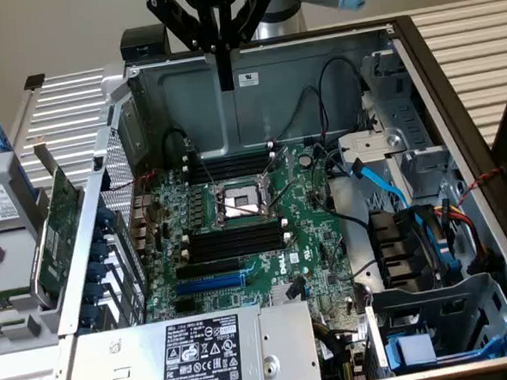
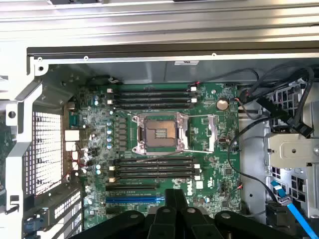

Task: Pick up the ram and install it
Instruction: 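Reach for the ram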

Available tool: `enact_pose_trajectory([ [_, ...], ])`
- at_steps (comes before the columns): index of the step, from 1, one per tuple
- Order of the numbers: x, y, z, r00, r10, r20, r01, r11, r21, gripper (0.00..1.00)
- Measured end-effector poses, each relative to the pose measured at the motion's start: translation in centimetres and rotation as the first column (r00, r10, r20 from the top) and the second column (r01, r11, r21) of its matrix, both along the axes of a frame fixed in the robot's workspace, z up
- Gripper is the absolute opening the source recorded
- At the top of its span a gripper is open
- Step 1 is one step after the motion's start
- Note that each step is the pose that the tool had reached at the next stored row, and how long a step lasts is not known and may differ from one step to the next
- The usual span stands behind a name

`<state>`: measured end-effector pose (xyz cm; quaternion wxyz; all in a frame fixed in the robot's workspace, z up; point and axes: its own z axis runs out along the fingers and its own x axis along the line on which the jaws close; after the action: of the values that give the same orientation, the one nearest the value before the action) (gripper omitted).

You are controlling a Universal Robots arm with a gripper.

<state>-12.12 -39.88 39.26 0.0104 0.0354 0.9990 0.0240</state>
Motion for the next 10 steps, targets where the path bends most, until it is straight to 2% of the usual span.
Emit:
enact_pose_trajectory([
  [10, 0.0, 0.0, 0.0, 1.0, 0.0, 0.0, 0.0, 1.0, 0.0, 0.11],
])
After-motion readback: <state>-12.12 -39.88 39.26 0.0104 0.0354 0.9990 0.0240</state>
